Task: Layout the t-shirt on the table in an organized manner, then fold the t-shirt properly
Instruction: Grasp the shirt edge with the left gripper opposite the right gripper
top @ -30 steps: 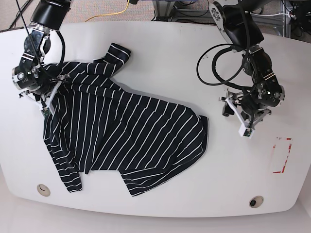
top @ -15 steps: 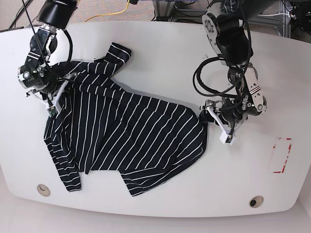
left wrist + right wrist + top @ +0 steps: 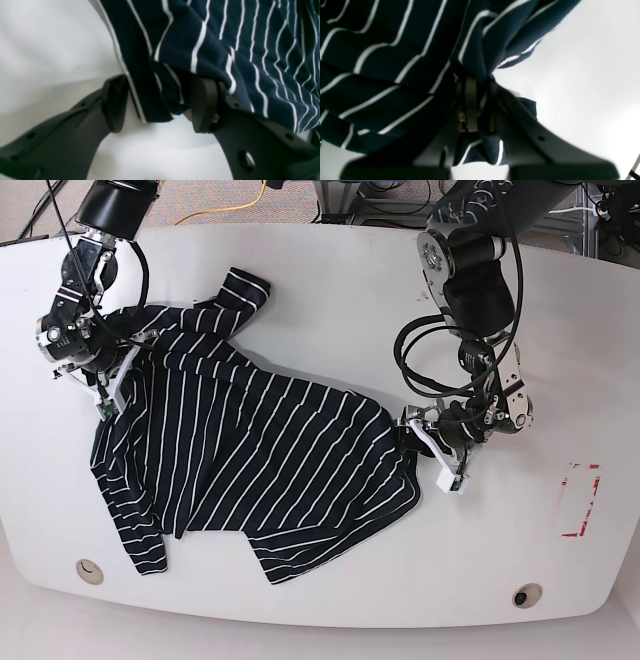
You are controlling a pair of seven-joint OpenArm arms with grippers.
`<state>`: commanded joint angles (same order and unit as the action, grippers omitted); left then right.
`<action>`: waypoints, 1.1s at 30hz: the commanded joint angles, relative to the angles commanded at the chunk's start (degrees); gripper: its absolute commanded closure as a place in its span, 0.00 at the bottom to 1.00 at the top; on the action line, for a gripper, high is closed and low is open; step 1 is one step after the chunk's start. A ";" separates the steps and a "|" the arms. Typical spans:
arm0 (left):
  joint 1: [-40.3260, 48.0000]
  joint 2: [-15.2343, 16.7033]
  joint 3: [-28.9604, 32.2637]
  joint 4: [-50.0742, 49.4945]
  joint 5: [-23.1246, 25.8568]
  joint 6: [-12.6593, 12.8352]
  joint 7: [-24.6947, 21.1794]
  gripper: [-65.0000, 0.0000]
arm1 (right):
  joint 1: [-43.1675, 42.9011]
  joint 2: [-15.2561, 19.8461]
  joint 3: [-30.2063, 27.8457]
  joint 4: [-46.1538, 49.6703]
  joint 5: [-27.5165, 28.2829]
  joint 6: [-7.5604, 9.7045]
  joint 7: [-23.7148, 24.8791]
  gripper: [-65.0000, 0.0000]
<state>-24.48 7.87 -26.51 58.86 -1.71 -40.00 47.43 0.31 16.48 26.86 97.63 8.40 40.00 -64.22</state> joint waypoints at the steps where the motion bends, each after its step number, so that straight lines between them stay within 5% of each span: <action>1: 0.00 0.09 0.00 0.00 0.00 0.00 0.00 0.55 | 0.00 0.00 0.00 0.00 0.00 0.00 0.00 0.95; 9: 0.18 -0.18 0.00 0.00 0.26 0.00 0.00 0.99 | 0.18 0.00 0.00 0.00 0.00 0.00 0.00 0.95; 18: 0.00 -3.78 0.00 0.53 0.00 0.00 2.81 1.00 | 1.58 0.53 0.09 -0.44 -0.26 0.00 0.00 0.95; 33: 8.97 -11.16 -0.18 31.56 -0.09 0.00 19.78 1.00 | 9.67 6.24 0.00 -9.85 -0.35 0.00 0.00 0.95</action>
<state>-15.52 -3.30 -26.68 90.42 -1.80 -40.00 67.21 9.98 22.73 26.86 87.78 8.04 40.00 -64.22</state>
